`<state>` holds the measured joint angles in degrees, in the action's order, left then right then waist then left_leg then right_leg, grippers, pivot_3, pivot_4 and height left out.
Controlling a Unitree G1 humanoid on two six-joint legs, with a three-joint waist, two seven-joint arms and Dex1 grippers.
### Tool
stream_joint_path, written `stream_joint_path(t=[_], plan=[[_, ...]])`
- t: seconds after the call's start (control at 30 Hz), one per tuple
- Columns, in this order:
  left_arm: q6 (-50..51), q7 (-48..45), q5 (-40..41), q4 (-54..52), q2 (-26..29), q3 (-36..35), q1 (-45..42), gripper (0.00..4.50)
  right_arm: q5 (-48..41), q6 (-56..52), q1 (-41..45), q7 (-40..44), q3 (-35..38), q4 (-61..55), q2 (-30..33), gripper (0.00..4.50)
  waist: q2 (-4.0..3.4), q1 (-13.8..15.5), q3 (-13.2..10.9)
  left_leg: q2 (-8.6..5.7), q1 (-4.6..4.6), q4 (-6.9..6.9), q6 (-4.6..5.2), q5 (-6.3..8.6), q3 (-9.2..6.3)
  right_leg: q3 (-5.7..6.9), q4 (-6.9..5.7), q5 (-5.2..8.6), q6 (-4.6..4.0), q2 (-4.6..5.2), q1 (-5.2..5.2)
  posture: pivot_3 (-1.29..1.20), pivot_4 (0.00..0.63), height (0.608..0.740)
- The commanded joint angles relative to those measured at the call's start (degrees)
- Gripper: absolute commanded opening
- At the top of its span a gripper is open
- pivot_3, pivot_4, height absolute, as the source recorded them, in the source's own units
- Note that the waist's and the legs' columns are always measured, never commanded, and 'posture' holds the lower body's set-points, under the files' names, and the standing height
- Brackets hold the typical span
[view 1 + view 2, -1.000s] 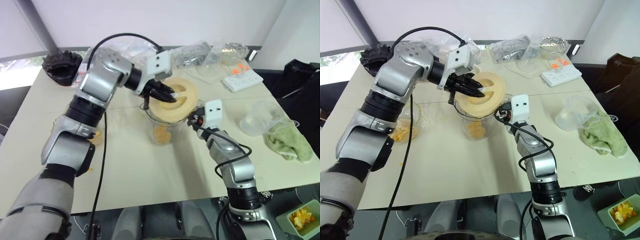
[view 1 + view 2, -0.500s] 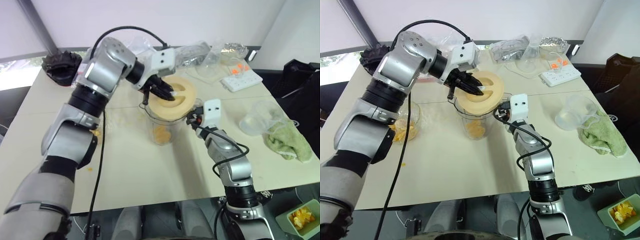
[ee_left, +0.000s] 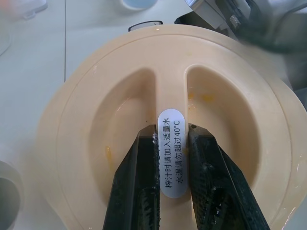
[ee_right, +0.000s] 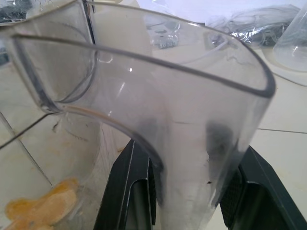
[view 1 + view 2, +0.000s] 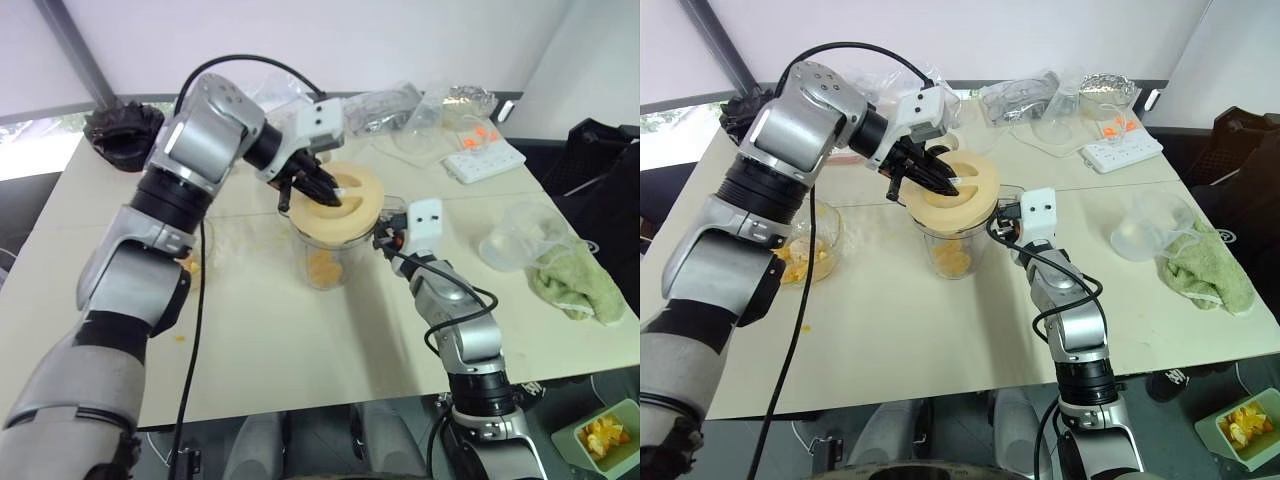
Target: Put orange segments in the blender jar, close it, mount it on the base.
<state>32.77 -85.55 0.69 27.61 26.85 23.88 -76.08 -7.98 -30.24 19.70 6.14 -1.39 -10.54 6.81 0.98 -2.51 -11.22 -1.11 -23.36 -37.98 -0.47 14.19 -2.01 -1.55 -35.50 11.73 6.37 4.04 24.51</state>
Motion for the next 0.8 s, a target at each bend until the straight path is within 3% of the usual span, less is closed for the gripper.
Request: stream_joint_path(t=[0.03,0.4,0.8], plan=[[2.5,-1.1,-0.1,-5.4,1.6,1.0,2.0,0.25,0.1,1.1,0.9,0.5,0.4,-0.6,0.1,0.98,-0.01,-0.1,0.0,0.0,-0.01,0.0,0.0,0.0,0.01,0.0,0.0,0.0,0.0,0.0,0.01,0.0,0.15,0.74],[3.6,-3.5,-2.7,-10.4,4.4,7.2,9.1,0.25,0.4,1.3,1.7,0.9,0.8,0.1,0.1,0.98,-0.03,-0.2,0.1,0.16,0.06,0.02,0.0,0.0,0.02,-0.06,-0.01,0.02,-0.07,-0.19,0.0,0.0,0.15,0.74],[12.9,4.1,-7.5,-3.1,-1.0,9.6,11.8,0.25,0.5,0.4,1.0,-0.2,1.3,-1.7,-0.1,0.98,-0.44,0.2,1.0,0.45,0.29,0.03,0.01,0.01,0.02,-0.05,0.03,0.11,-0.13,-0.41,-0.26,0.0,0.15,0.74]])
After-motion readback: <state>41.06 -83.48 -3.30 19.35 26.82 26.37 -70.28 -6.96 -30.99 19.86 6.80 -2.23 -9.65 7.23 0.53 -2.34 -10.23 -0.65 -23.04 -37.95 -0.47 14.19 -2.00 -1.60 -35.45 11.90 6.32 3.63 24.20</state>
